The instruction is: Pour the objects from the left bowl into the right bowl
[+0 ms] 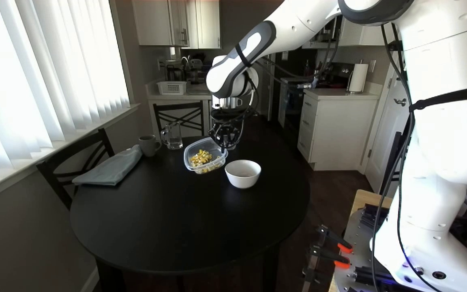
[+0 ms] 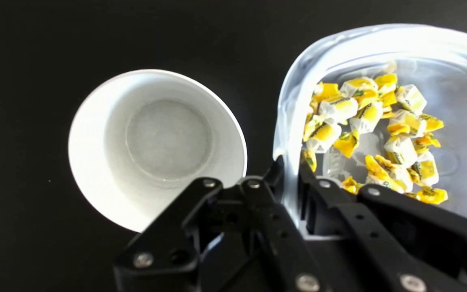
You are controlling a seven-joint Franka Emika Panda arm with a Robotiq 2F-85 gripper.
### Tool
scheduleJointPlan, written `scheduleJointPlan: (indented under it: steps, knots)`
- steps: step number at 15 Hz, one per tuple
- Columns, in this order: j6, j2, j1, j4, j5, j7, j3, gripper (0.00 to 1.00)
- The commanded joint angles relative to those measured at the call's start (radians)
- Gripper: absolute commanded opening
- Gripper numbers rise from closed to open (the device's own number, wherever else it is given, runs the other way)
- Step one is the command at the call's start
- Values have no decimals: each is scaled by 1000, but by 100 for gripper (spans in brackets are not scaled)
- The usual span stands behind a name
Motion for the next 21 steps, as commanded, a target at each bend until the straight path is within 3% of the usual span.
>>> scheduleJointPlan:
  steps: [1,4,9,16,21]
  knots:
    - [64,-77,8,-95,-28,117,-23,1]
    - [95,-100,20,-124,-100,251,-53,1]
    - [83,-140,46,-158,-339,563,-107,1]
    - [-107,-130,51,-126,-619,913,-99,1]
    - [-291,-119,61,-101,-727,1072,-62,1]
